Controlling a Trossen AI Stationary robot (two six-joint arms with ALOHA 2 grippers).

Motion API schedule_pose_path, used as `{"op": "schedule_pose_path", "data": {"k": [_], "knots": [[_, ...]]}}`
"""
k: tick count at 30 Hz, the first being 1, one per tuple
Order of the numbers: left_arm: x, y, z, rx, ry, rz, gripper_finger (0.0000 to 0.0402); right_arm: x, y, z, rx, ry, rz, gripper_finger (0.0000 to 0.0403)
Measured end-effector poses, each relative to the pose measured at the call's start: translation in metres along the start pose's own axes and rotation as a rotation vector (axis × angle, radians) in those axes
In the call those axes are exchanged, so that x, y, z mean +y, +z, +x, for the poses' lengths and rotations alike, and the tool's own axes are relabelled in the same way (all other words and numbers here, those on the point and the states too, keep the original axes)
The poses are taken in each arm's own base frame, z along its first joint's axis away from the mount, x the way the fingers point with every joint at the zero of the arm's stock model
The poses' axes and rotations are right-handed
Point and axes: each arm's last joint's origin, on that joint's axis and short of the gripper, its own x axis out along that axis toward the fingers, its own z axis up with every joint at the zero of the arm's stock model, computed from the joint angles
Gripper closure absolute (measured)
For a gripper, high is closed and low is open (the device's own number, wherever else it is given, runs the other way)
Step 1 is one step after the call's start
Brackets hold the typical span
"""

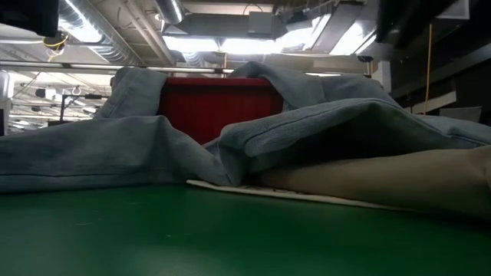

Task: Fold Laundry from Bin
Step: Fold the light blue jeans

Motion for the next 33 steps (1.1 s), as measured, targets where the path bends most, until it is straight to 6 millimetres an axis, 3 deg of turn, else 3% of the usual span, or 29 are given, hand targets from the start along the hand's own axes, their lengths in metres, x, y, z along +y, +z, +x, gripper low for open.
{"op": "schedule_pose_path", "data": {"k": [6,14,18,24,28,33], "knots": [[-0.002,0.0,0.011,-0.008,0.04,-0.052,0.0273,0.006,-0.027,0.025,-0.019,0.019,0.028,0.02],[-0.007,-0.001,0.04,0.051,0.116,-0.057,0.0273,0.021,-0.043,0.067,-0.044,0.107,0.098,0.02],[-0.009,-0.003,0.041,0.115,0.109,-0.029,0.0273,0.035,-0.052,0.095,-0.005,0.213,0.117,0.0201],[-0.012,-0.01,0.033,0.191,0.045,0.039,0.0286,0.052,-0.086,0.132,0.129,0.262,0.145,0.0201],[-0.013,-0.013,0.027,0.312,-0.007,0.083,0.0298,0.054,-0.103,0.142,0.229,0.255,0.181,0.0201],[-0.014,-0.017,0.024,0.483,-0.053,0.153,0.0313,0.049,-0.109,0.137,0.325,0.243,0.168,0.0201]]}}
